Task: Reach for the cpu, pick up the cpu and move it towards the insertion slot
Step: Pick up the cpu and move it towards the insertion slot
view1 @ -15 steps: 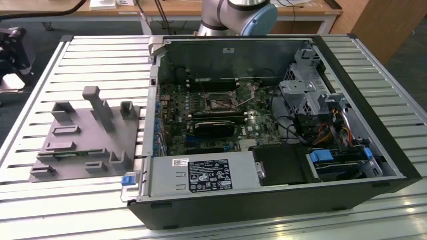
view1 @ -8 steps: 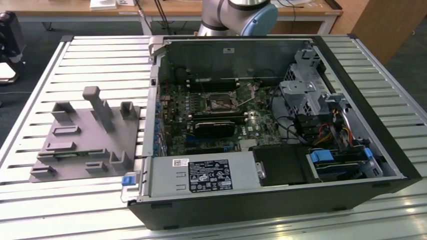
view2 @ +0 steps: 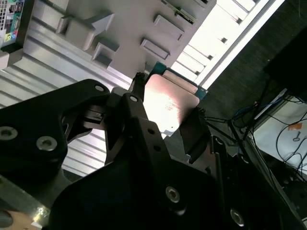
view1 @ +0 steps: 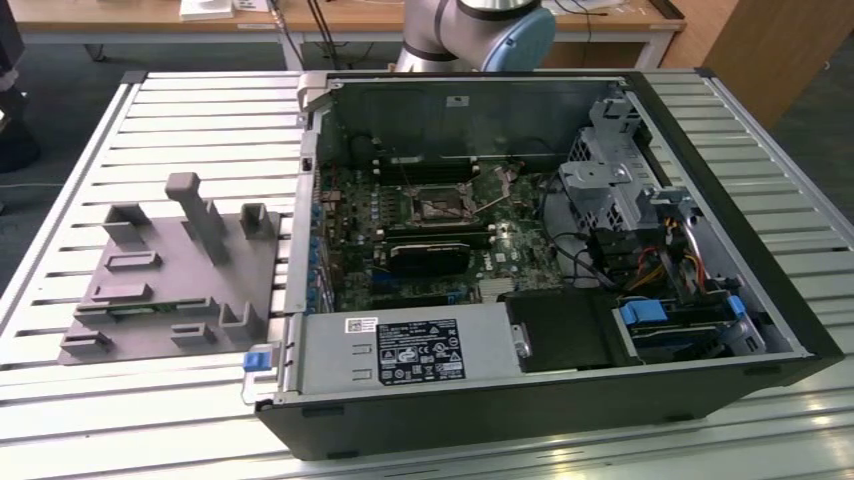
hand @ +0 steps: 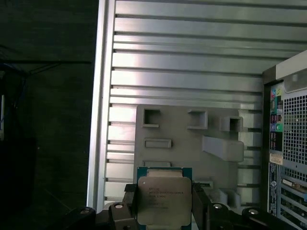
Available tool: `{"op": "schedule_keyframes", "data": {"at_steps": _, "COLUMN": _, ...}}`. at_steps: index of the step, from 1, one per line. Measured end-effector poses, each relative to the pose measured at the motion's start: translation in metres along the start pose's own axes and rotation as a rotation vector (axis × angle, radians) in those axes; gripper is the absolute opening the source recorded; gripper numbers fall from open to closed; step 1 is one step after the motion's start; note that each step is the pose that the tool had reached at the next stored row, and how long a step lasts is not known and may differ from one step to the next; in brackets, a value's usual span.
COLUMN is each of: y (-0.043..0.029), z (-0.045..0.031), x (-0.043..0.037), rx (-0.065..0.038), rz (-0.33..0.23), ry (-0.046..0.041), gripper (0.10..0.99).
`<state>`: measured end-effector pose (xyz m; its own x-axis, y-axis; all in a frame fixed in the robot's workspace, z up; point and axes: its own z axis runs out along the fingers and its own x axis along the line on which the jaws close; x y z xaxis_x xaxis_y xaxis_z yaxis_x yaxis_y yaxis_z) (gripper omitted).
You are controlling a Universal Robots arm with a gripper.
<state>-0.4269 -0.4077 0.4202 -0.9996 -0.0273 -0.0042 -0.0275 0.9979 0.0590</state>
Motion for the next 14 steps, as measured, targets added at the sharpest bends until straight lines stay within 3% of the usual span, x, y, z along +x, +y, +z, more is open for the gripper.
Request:
{"op": "schedule_keyframes", "data": {"at_steps": 9, "y": -0.0019, "z": -0.0008, "x": -0.0047, "rx": 0.0, "rz": 0.0, "ry": 0.0, "gripper": 0.541}}
{"op": "schedule_keyframes", "data": {"at_steps": 14, "y": -0.0023, "z": -0.0007, "x": -0.0181, "rx": 0.0, "rz": 0.0, "ry": 0.0003, "gripper": 0.541}}
